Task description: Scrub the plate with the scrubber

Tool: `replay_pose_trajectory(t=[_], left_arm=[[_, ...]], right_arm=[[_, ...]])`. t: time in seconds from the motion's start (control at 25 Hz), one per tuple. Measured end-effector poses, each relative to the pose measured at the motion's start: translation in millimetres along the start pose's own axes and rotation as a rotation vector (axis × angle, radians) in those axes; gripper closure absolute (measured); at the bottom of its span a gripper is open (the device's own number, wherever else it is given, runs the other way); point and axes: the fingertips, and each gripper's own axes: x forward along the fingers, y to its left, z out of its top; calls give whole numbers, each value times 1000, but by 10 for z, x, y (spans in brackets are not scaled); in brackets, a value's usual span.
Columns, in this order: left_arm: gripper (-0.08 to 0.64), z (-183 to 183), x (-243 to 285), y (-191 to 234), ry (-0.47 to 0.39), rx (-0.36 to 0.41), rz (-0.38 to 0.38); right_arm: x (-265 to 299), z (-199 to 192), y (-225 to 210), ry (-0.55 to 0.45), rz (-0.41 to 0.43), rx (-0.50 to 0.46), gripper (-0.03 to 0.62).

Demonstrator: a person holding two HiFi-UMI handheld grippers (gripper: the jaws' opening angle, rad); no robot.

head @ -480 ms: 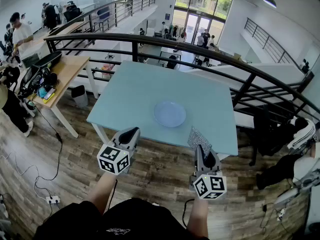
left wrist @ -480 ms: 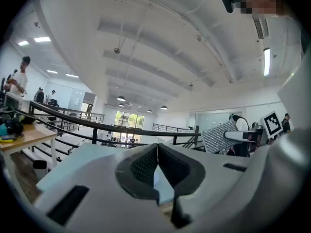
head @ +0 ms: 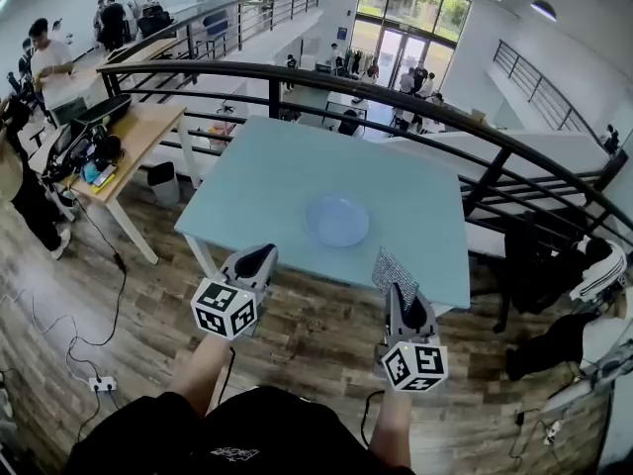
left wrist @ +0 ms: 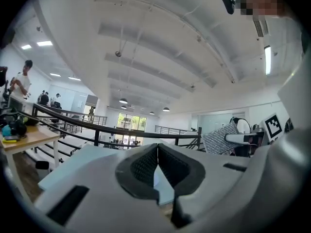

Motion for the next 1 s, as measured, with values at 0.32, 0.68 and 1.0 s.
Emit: replay_pose_trajectory(t=[0.32,0.68,1.0], left_arm=[[551,-8,-14,-214,-4,8,13],[551,-112,-52,-554,3,16,26],[551,-139,-20,-699,4,27,25]], right_arm=[[-149,-17,-101,-10,49,55,508],[-391,-86,-298,1,66,66,508],[-490,-122,-427,4,67,73,508]])
